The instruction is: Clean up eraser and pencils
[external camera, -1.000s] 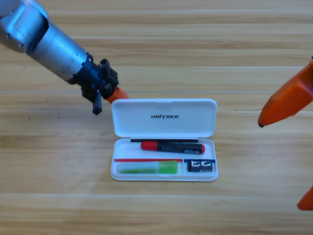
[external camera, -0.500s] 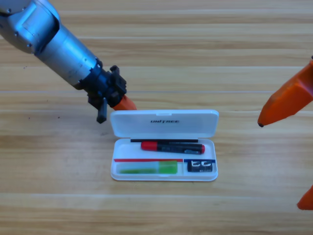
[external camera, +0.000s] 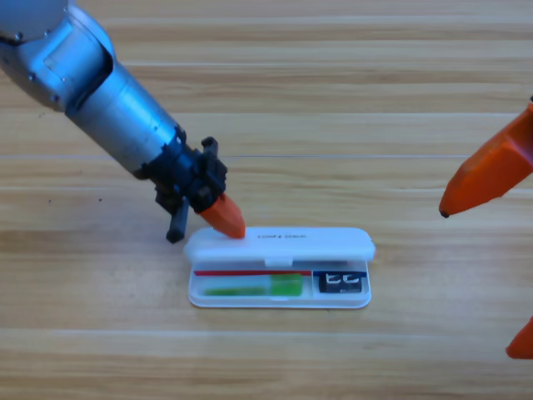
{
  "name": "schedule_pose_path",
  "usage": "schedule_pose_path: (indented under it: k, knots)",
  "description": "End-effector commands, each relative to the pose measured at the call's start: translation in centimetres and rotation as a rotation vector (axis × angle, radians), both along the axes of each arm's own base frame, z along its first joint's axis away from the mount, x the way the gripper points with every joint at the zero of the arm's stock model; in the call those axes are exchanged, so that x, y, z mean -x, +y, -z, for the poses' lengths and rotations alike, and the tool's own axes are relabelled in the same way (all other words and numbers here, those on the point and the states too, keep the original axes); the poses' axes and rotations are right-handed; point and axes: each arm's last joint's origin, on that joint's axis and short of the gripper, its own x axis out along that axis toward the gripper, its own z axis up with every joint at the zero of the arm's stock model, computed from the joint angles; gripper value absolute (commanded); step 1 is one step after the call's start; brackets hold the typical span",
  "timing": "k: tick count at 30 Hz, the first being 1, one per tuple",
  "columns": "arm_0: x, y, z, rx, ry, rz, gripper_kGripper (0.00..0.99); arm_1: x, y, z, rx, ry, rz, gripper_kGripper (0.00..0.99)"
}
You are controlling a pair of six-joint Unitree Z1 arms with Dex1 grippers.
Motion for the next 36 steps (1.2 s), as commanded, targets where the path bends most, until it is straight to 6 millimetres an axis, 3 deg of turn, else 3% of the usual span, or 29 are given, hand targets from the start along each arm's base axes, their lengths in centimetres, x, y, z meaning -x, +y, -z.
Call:
schedule_pose_path:
  k: [1, 27, 36]
  knots:
    - [2.0, -0.7, 1.4, -0.034, 0.017, 0.057, 0.000, 0.4, 0.4, 0.7, 0.001, 0.014, -0.022, 0.957]
    - [2.7, -0.2, 4.9, -0.064, 0.027, 0.067, 0.000, 0.4, 0.6, 0.8, 0.001, 0.027, -0.028, 0.957]
    - [2.8, -0.5, 5.3, -0.073, 0.027, 0.075, 0.000, 0.3, 0.6, 0.9, 0.004, 0.029, -0.028, 0.957]
